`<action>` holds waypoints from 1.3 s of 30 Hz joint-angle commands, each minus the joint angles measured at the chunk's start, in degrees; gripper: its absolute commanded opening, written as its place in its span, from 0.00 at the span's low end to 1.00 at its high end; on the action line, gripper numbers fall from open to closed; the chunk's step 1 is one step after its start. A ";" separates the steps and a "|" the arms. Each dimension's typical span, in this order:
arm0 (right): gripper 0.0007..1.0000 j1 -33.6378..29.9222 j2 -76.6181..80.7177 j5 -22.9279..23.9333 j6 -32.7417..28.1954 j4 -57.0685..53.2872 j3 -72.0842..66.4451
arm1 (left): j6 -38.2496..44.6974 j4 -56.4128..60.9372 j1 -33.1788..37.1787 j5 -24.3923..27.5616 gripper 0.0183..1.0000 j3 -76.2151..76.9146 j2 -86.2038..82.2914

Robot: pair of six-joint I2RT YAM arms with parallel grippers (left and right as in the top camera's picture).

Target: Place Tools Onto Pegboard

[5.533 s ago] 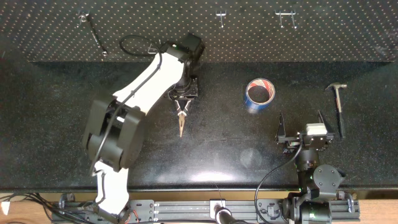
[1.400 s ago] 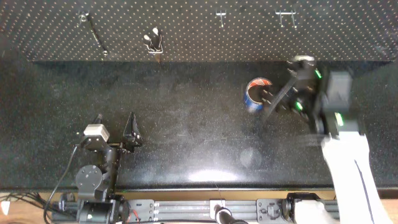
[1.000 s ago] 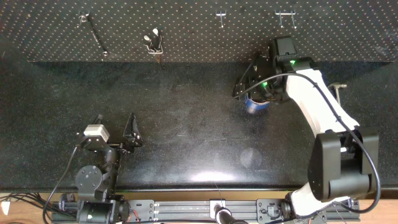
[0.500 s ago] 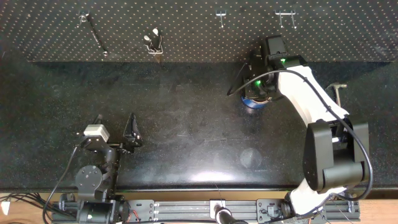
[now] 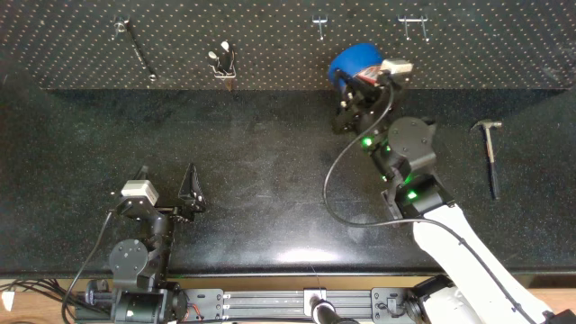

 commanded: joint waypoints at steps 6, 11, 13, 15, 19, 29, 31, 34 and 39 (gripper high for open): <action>0.07 4.04 14.23 5.03 4.50 -0.70 16.57 | 0.31 -0.31 0.13 0.42 0.99 -0.13 -0.46; 0.07 4.07 22.77 5.01 6.01 -3.21 24.70 | 0.31 -0.31 0.13 0.42 0.99 -0.13 -0.46; 0.07 4.07 23.74 5.03 8.17 -3.21 24.72 | 0.28 -0.31 0.13 0.42 0.99 -0.13 -0.46; 0.07 4.07 24.02 5.03 8.33 -3.19 24.72 | 0.31 -0.31 0.13 0.44 0.99 -0.13 -0.46; 0.07 4.07 24.02 5.03 10.47 -2.95 24.87 | 0.28 -0.31 0.13 0.42 0.99 -0.13 -0.46; 0.08 4.63 24.02 4.11 10.43 -2.32 24.87 | 0.31 -0.31 0.13 0.42 0.99 -0.13 -0.46; 0.16 4.63 24.02 4.11 10.45 -2.32 24.87 | 0.31 -0.31 0.13 0.42 0.99 -0.13 -0.46; 0.26 4.63 24.00 4.00 10.43 -2.36 24.87 | 0.28 -0.31 0.13 0.42 0.99 -0.13 -0.46; 0.26 4.46 21.46 0.39 10.45 -8.57 24.87 | 0.31 -0.31 0.13 0.42 0.99 -0.13 -0.46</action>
